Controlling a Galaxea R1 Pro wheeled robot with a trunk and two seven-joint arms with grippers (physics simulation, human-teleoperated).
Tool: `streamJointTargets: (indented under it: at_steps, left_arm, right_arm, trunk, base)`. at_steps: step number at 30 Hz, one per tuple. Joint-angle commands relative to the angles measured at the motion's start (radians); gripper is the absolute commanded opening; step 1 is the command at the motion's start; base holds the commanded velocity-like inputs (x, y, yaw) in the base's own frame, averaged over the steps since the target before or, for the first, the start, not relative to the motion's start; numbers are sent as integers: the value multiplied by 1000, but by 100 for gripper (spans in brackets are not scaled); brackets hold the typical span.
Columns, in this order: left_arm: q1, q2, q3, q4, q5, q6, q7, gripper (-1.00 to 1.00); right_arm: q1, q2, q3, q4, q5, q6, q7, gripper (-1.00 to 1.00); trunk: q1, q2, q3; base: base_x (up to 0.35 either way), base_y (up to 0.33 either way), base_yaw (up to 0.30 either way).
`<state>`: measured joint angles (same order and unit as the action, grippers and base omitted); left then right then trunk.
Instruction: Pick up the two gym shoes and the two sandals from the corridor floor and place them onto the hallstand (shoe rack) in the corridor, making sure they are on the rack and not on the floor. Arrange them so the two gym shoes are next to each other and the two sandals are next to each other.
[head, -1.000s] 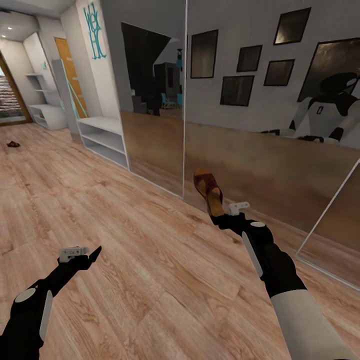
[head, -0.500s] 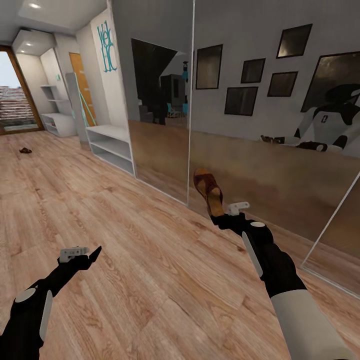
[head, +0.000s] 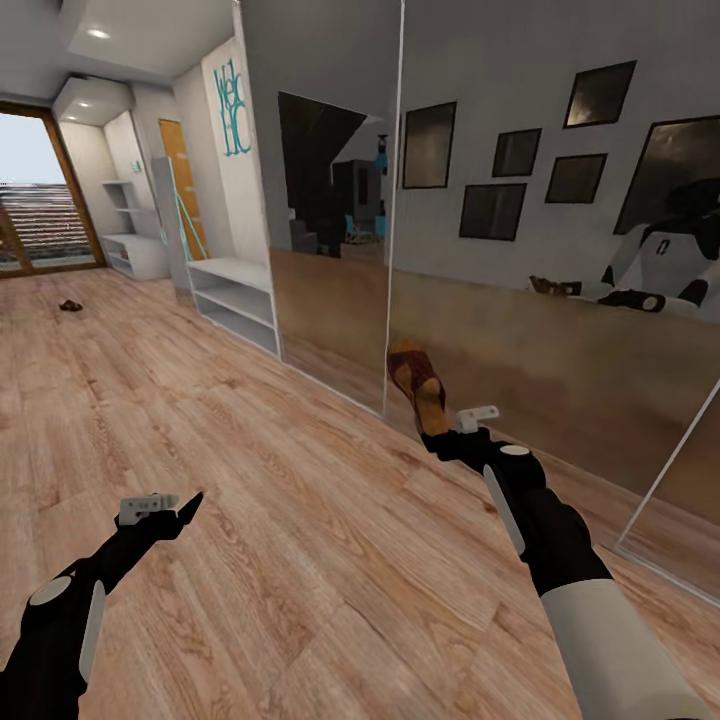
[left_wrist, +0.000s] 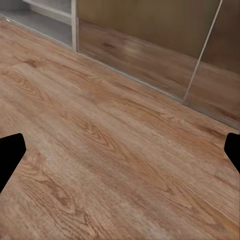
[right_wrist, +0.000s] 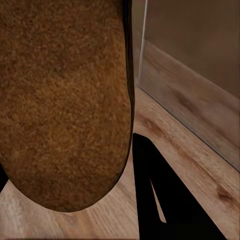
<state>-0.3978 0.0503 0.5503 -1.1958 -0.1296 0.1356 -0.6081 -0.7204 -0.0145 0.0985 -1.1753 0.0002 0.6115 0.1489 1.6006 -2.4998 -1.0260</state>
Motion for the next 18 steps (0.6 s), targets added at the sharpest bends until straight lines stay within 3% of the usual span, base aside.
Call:
streamJointTargets:
  at_steps: [1,7,10,18]
  left_arm:
    - [-1,-1,3,-1,-4,6,-7,100]
    - [-1,-4,0,3,-2,8,-7,100]
    - [-1,-4,-1,2,-3,39,-7,100]
    - [-1,-4,-1,2,-4,87,-7,100]
  right_arm:
    - [-1,-1,1,1,-3,6,-2,-100]
    - [0,-1,2,45,-2,0,-3,-100]
    - [0,-1,3,52,-1,-1,-4,-100]
    - [0,1,5,59,-3,-1,-3,-100]
  trunk:
    - [0,0,1]
    - [0,0,4]
    - [0,0,4]
    - [0,0,4]
  base:
    - [53,0,85]
    - [265,0,31]
    - [336,0,25]
    - [343,54,245]
